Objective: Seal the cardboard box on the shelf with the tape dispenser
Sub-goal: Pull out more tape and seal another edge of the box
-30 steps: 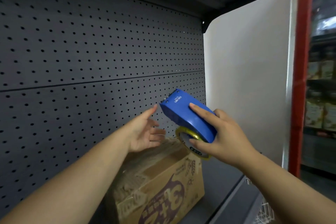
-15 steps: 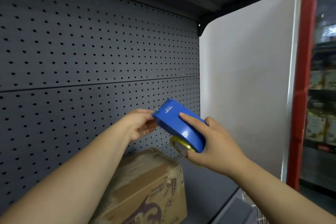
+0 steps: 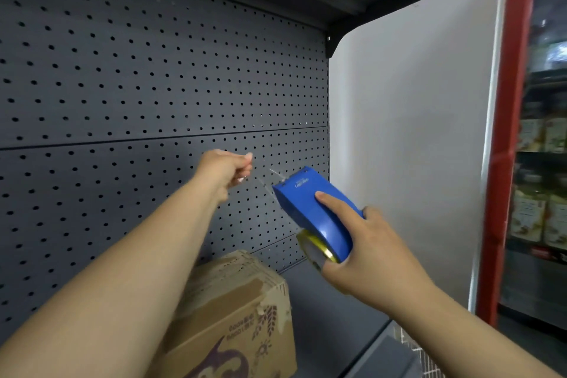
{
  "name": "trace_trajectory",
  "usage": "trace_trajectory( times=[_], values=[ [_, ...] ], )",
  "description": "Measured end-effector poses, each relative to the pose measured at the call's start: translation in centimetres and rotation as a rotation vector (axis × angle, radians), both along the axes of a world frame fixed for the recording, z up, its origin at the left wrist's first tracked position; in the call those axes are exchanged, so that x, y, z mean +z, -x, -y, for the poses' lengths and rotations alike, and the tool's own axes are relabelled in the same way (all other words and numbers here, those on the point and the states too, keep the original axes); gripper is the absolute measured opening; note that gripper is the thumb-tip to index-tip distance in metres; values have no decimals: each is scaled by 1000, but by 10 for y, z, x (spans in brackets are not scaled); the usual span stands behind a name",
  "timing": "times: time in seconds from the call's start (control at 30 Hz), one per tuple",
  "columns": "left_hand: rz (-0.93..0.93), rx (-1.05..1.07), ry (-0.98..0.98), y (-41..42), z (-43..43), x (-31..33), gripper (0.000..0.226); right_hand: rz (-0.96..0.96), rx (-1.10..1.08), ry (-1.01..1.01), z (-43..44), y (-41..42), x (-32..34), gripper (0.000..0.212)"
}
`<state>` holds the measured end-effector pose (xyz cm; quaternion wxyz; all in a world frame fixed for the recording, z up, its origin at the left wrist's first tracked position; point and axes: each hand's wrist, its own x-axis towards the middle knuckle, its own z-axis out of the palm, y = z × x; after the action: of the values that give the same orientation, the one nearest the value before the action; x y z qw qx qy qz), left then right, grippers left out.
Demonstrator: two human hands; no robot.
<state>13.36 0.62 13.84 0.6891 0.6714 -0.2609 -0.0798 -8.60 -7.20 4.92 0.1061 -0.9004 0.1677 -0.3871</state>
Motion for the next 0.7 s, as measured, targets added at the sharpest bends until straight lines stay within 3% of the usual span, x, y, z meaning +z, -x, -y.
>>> trace_trajectory(
  times=[0.33, 0.7],
  values=[
    [62, 75, -114, -37, -15, -20, 7, -91, -17, 2, -21, 7, -11, 81],
    [162, 31, -730, -69, 7, -93, 28, -441, -37, -94, -35, -9, -11, 78]
  ],
)
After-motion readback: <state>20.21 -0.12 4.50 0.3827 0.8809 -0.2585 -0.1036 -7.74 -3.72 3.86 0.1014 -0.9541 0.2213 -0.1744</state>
